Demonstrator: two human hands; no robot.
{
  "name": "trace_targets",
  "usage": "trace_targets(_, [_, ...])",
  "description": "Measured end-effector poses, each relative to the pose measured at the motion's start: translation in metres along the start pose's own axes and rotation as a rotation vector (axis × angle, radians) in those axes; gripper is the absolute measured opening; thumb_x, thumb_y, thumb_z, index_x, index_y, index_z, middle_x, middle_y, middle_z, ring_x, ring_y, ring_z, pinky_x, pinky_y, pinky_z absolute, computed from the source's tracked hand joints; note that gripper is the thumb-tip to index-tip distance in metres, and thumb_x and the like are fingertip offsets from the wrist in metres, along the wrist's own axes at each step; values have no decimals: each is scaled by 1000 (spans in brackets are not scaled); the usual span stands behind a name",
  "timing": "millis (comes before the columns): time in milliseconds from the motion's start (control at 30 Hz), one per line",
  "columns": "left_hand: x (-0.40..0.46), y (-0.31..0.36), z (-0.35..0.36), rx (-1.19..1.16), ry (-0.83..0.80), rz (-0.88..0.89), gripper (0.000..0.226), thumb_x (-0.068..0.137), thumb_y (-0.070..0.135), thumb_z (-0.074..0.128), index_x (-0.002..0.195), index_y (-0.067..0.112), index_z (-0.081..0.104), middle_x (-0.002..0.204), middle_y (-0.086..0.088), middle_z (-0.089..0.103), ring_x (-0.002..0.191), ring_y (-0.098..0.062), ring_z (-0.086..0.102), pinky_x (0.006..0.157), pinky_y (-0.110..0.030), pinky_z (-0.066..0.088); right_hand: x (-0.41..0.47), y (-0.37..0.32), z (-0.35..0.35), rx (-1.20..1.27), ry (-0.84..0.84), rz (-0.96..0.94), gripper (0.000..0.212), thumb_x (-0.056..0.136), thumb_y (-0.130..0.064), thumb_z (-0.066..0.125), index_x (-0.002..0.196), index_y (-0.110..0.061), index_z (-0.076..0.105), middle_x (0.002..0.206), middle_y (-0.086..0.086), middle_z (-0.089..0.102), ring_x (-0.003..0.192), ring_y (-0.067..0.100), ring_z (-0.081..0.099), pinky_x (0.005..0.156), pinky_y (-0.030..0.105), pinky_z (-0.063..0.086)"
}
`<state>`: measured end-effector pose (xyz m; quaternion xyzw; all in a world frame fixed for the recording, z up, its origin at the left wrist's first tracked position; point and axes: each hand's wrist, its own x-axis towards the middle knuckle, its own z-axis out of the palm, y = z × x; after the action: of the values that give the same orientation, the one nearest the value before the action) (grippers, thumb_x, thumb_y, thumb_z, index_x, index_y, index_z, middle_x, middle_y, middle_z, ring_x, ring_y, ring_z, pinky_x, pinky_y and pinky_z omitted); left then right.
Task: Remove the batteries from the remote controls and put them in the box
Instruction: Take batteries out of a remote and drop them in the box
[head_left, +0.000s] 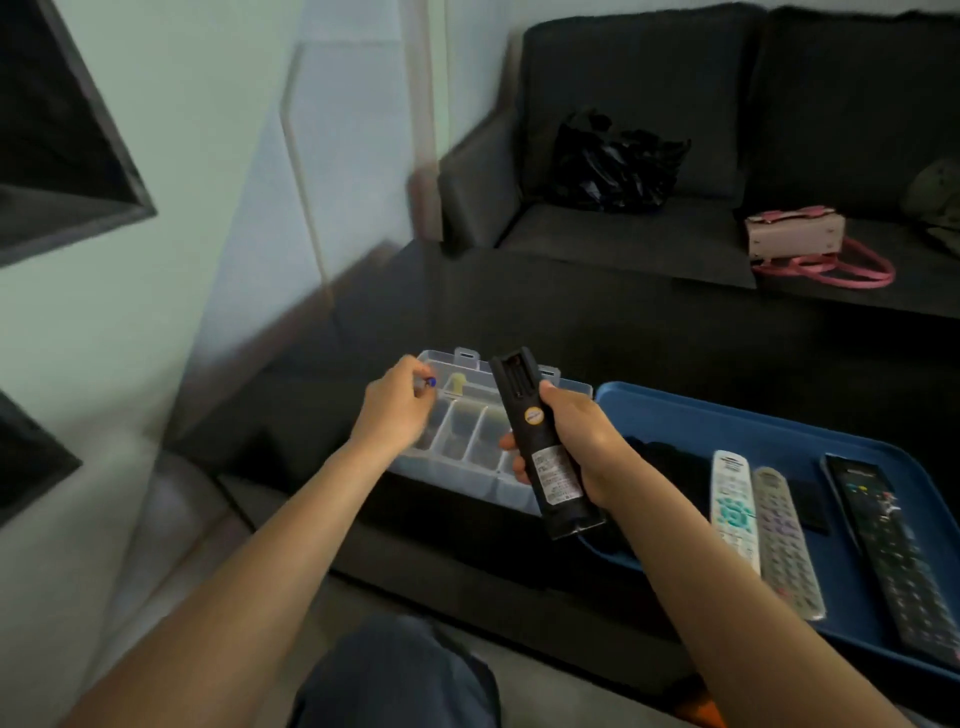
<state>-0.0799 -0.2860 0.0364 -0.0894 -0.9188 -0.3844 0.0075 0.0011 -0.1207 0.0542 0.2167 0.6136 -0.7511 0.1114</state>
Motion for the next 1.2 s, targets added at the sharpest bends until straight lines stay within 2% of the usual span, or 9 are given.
trace_targets(67, [4,-14,-13,67,10,16,17,90,14,58,106,11,59,105,-9,64,94,-21,60,74,-26,42,6,1,15,-8,-8,-11,39,102,-38,30,103,-4,51,70,18,63,50,25,54,49,31,47])
trace_targets(167, [12,-26,-19,111,-22,20,18,86,12,63,104,12,62,103,-12,66,84,-19,58,71,-25,43,11,1,27,-13,-13,-14,40,102,-37,29,103,-4,51,70,18,63,48,24,54,47,30,46])
trace_targets(367, [17,-34,-15,18,-33,70,16,91,13,56,106,11,56,93,-1,59,78,-8,52,56,-12,36,17,3,28,6,23,-18,38,102,-37,30,103,-4,50,70,19,62,48,24,54,46,29,46])
trace_targets(467, [18,-29,-6,-64,-125,33,16,94,17,50,109,12,51,89,1,57,79,-11,55,57,-13,36,18,4,26,8,57,-7,38,102,-38,32,107,-5,50,71,18,64,50,25,55,48,31,47])
trace_targets(633, [18,-16,9,-288,-242,-48,19,97,13,42,112,12,52,82,-2,60,68,-9,55,65,-24,46,18,1,24,20,93,-15,38,102,-37,33,106,-3,51,68,17,64,49,25,52,47,30,46])
trace_targets(800, [9,17,29,-428,-455,11,16,94,4,44,103,10,55,76,-4,61,67,-12,56,57,-19,42,13,-4,9,-17,200,-76,37,102,-37,32,100,-5,52,70,18,63,45,25,52,45,29,45])
trace_targets(967, [2,47,49,-347,-522,-18,10,90,4,51,97,10,56,76,-6,63,65,-13,60,64,-24,51,8,-4,-18,-119,314,-135,38,102,-36,29,100,-7,53,74,21,65,50,28,54,53,36,47])
trace_targets(1100, [-7,63,64,-167,-543,-16,17,87,7,57,105,10,57,101,-13,66,89,-22,64,90,-40,51,-2,-1,-38,-87,318,-102,38,102,-38,30,109,-7,50,79,22,64,52,27,54,51,33,46])
trace_targets(1200, [-14,76,69,53,-537,53,23,88,7,56,110,5,59,107,-13,63,102,-24,60,83,-33,47,-10,1,-46,-55,306,-113,39,103,-37,29,112,-5,50,79,23,62,50,27,53,50,32,45])
